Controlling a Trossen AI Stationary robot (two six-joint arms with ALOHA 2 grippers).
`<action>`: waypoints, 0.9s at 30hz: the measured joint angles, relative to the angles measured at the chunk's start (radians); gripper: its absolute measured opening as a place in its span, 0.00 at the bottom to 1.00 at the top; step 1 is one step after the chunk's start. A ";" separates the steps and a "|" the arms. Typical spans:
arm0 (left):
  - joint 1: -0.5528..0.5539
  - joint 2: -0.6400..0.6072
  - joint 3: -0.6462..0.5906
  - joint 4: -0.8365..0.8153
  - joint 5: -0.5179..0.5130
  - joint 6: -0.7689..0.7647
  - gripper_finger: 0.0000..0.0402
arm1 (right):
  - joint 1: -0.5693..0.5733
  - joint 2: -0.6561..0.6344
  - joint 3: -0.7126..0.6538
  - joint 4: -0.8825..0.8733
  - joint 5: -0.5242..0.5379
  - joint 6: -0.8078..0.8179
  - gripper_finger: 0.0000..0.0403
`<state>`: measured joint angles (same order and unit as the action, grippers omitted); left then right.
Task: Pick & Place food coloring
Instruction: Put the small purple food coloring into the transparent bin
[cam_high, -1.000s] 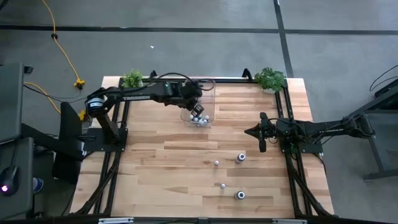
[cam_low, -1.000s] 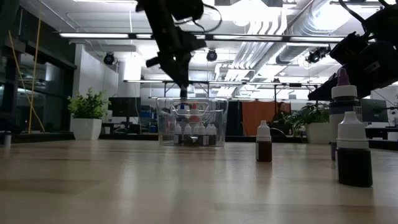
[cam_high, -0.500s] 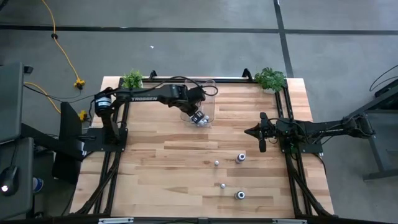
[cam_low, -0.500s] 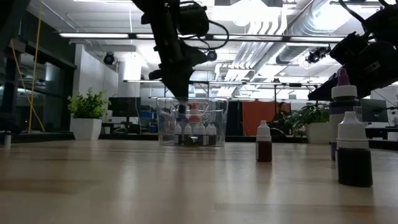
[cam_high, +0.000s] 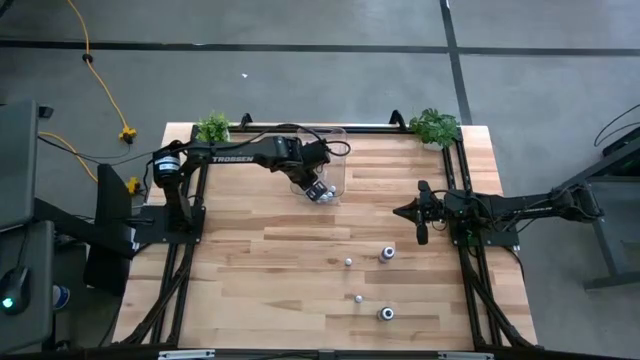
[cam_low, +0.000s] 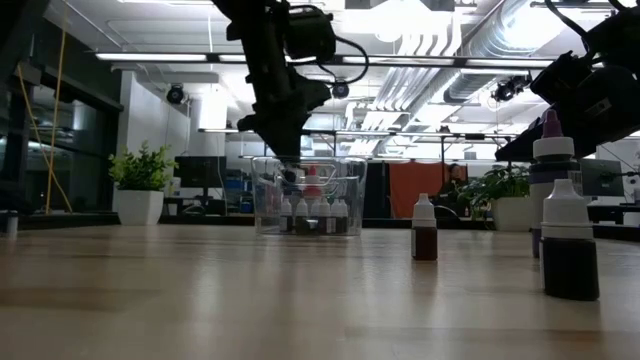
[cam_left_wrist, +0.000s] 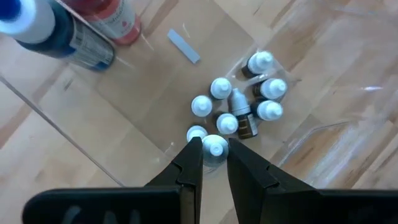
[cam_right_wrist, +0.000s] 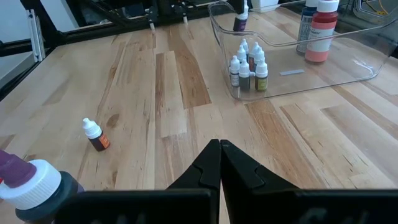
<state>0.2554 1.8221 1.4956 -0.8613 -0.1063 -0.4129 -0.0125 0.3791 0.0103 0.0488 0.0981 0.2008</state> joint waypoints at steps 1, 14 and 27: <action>0.000 0.003 -0.001 -0.004 0.000 -0.001 0.13 | 0.000 0.000 0.000 0.000 0.000 0.000 0.00; 0.000 0.085 -0.002 0.021 0.026 0.023 0.13 | 0.000 0.000 0.000 0.000 0.000 0.000 0.00; -0.001 0.085 -0.001 0.029 0.075 0.022 0.13 | 0.000 0.000 0.000 0.000 0.000 0.000 0.00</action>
<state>0.2546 1.9070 1.4948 -0.8323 -0.0313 -0.3910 -0.0124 0.3794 0.0101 0.0486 0.0982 0.2008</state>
